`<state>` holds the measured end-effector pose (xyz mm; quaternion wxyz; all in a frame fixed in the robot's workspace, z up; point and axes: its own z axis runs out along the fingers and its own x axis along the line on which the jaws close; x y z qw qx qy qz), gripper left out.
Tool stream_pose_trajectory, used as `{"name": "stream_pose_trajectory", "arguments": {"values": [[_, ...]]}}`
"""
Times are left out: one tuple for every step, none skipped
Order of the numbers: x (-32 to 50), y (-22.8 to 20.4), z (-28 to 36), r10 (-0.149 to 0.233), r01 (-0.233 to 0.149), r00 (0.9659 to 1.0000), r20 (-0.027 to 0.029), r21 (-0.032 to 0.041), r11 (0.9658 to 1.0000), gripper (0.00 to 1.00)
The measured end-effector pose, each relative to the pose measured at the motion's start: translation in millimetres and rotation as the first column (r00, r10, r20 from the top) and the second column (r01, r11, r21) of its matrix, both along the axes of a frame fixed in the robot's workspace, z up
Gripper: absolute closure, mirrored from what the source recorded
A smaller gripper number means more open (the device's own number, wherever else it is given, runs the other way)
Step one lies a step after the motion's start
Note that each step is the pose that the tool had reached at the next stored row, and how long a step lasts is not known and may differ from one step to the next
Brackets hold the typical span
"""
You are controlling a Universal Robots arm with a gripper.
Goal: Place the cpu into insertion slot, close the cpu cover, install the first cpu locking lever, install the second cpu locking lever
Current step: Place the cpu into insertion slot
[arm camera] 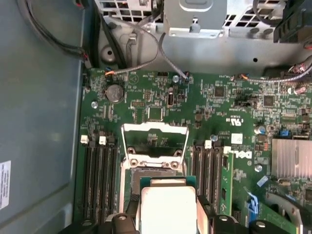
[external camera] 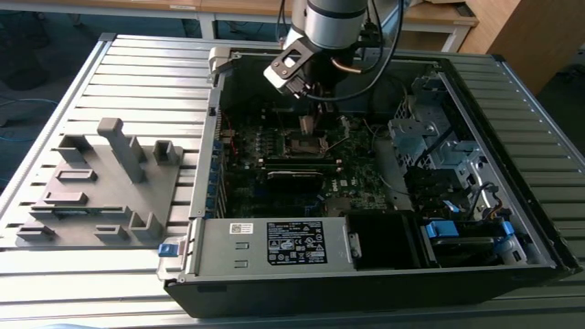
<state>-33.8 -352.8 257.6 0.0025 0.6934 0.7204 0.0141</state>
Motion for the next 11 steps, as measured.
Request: {"name": "stream_pose_trajectory", "arguments": {"values": [[-0.8, 0.6, -0.3, -0.001, 0.001, 1.0, 0.0, 0.0001, 1.0, 0.46], [-1.2, 1.3, -0.8, -0.002, 0.002, 1.0, 0.0, 0.0001, 1.0, 0.46], [-1.3, 2.1, -1.4, -0.004, 0.004, 1.0, 0.0, 0.0001, 1.0, 0.46], [-1.4, 2.8, -2.1, -0.008, 0.008, 1.0, -0.0001, 0.0001, 1.0, 0.46], [-1.3, 3.4, -2.8, -0.011, 0.011, 0.9999, 0.0, 0.0001, 0.9999, 0.46], [-1.3, 4.2, -3.4, -0.013, 0.013, 0.9999, -0.0001, -0.0001, 0.9999, 0.46], [-1.3, 4.7, -4.0, -0.015, 0.015, 0.9999, -0.0001, 0.0, 0.9999, 0.46], [-1.3, 5.2, -4.7, -0.016, 0.016, 0.9999, 0.0, 0.0002, 0.9999, 0.46], [-1.3, 5.5, -5.6, -0.016, 0.016, 0.9999, 0.0001, 0.0003, 0.9999, 0.46], [-1.3, 5.6, -6.6, -0.016, 0.016, 0.9999, 0.0, 0.0002, 0.9999, 0.46], [-1.5, 5.6, -7.8, -0.016, 0.016, 0.9999, 0.0002, 0.0001, 0.9999, 0.46]]}}
